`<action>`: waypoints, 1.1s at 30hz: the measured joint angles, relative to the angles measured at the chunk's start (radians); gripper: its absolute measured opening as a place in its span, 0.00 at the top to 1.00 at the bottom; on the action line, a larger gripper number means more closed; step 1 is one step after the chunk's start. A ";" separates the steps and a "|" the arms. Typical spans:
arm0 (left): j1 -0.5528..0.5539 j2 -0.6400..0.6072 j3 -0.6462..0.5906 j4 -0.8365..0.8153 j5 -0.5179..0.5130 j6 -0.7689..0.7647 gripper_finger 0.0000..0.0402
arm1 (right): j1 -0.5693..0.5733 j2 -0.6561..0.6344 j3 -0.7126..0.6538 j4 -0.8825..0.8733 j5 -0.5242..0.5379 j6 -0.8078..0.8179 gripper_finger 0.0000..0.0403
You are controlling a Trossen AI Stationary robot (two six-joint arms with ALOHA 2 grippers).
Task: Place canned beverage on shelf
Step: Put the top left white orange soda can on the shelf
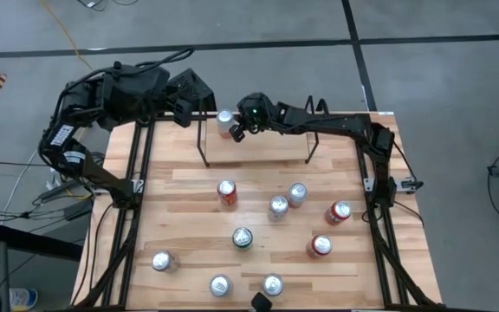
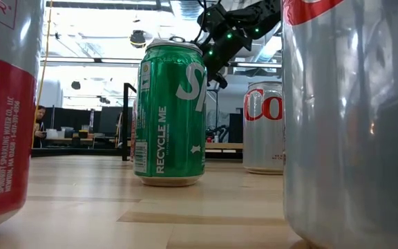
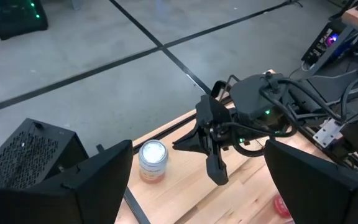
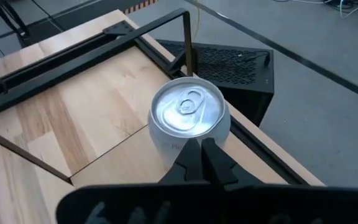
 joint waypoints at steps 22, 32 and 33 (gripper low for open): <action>0.000 0.002 -0.006 -0.037 0.045 -0.001 0.13 | 0.020 -0.019 0.109 -0.060 -0.133 -0.140 0.34; 0.000 0.002 -0.006 -0.038 0.045 0.024 0.13 | -0.015 -0.005 0.113 0.041 -0.046 -0.131 0.15; 0.000 0.002 -0.006 -0.038 0.045 0.024 0.13 | -0.011 0.009 0.123 0.053 -0.033 -0.134 0.15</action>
